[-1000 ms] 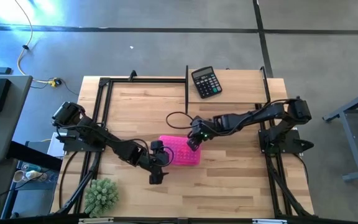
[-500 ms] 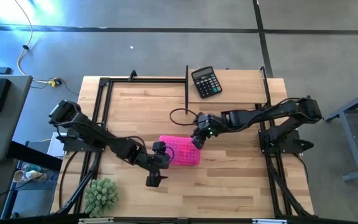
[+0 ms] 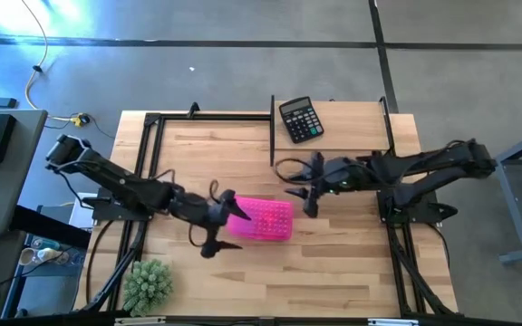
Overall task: Pack school essentials
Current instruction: Return to Home Position
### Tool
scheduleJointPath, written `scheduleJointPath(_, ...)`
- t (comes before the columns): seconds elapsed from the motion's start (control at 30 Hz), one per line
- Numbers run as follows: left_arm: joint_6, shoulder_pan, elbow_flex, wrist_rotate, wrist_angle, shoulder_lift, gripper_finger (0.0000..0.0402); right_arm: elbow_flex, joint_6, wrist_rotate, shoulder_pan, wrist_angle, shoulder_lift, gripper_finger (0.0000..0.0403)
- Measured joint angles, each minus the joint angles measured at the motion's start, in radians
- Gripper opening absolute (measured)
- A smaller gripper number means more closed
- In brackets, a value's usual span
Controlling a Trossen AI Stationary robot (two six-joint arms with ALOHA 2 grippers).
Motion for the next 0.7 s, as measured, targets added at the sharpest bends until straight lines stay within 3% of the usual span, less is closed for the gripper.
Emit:
scheduleJointPath(0.4,-0.091,0.025,-0.308,-0.008,0.240,-0.254,0.0400,-0.003,-0.089,0.254,0.179,-0.052,-0.031,0.0153)
scheduleJointPath(0.7,-0.121,0.023,-0.473,-0.008,0.252,-0.530,0.0400,-0.119,-0.037,0.296,0.212,0.004,-0.051,0.0153)
